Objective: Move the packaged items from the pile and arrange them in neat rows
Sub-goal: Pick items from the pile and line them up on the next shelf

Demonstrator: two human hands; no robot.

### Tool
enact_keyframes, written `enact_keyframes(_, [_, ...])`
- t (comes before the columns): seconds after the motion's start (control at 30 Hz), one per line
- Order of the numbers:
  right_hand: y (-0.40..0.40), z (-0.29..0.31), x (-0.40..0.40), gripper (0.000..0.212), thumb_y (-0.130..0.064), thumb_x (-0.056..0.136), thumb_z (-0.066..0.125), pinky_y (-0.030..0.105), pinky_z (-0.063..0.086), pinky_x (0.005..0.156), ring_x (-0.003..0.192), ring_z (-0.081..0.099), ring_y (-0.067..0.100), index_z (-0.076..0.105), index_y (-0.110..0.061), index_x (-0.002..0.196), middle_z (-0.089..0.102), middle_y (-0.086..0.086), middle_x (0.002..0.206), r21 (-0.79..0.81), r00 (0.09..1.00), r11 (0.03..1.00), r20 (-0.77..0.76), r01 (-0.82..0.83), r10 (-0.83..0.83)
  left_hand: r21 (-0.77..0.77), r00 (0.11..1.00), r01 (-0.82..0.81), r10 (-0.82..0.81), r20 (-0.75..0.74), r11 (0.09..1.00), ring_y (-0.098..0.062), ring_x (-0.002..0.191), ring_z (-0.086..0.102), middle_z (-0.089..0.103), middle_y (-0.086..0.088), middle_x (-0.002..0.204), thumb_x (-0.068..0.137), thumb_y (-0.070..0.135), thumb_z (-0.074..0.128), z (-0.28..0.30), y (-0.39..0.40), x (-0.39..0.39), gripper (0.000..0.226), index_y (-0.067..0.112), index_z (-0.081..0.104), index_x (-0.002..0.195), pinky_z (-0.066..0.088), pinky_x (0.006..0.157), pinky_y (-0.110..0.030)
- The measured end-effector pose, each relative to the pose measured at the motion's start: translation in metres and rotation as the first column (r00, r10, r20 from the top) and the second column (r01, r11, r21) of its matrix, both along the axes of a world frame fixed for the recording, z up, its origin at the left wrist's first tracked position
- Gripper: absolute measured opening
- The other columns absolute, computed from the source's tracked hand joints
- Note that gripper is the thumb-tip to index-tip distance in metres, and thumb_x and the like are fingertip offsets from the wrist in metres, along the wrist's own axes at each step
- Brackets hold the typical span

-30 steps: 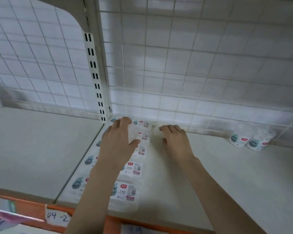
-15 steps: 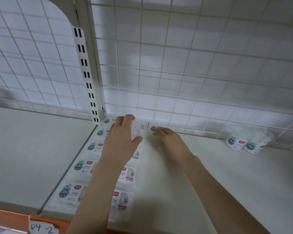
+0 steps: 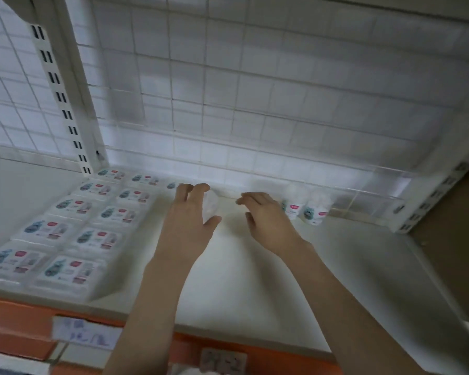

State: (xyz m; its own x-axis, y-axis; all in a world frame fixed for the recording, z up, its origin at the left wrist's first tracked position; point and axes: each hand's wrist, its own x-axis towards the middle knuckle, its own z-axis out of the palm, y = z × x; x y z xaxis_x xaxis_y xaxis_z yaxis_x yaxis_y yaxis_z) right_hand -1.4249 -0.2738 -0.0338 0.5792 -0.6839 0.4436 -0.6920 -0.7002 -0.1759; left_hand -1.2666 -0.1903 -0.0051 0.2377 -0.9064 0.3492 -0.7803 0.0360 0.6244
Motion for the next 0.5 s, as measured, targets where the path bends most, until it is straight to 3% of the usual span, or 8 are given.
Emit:
enact_keyframes(0.1, [0.014,-0.001,-0.076,0.033,0.005,0.072,0.058,0.041,0.048,0.085,0.098,0.059,0.036,0.064,-0.003,0.103,0.064,0.015,0.107,0.025,0.989,0.99,0.046,0.141,-0.142,0.008,0.999,0.05,-0.05,0.005,0.999,-0.021,0.113,0.048,0.035,-0.004,0.13,0.08,0.021,0.07,-0.011,-0.003,-0.051,0.054,0.017,0.048,0.128,0.037,0.091,-0.025])
enact_keyframes(0.23, [0.027,-0.008,-0.156,0.03,-0.005,0.073,0.052,0.043,0.053,0.074,0.089,0.06,0.038,0.065,-0.006,0.1,0.066,0.014,0.1,0.049,0.957,0.956,-0.007,0.29,-0.29,0.03,0.988,0.149,-0.15,0.026,0.988,-0.02,0.115,0.045,0.037,-0.003,0.128,0.08,0.025,0.069,-0.02,-0.018,-0.113,0.054,0.018,0.049,0.13,0.033,0.096,-0.023])
enact_keyframes(0.4, [0.027,-0.016,-0.214,0.029,-0.007,0.082,0.056,0.039,0.046,0.085,0.101,0.055,0.033,0.061,-0.008,0.11,0.062,0.011,0.11,0.117,0.913,0.906,-0.017,0.406,-0.407,-0.028,0.936,0.26,-0.245,0.252,0.965,-0.021,0.123,0.037,0.043,0.003,0.137,0.082,0.037,0.063,-0.011,-0.049,-0.178,0.056,0.022,0.044,0.134,0.029,0.1,-0.031])
enact_keyframes(0.5, [0.026,-0.017,-0.23,0.031,-0.012,0.086,0.053,0.035,0.043,0.09,0.108,0.052,0.028,0.058,-0.01,0.116,0.06,0.009,0.116,0.163,0.89,0.877,-0.004,0.451,-0.457,-0.064,0.898,0.329,-0.291,0.329,0.942,-0.02,0.129,0.034,0.042,0.0,0.14,0.085,0.039,0.06,-0.005,-0.073,-0.208,0.062,0.015,0.039,0.138,0.026,0.103,-0.03])
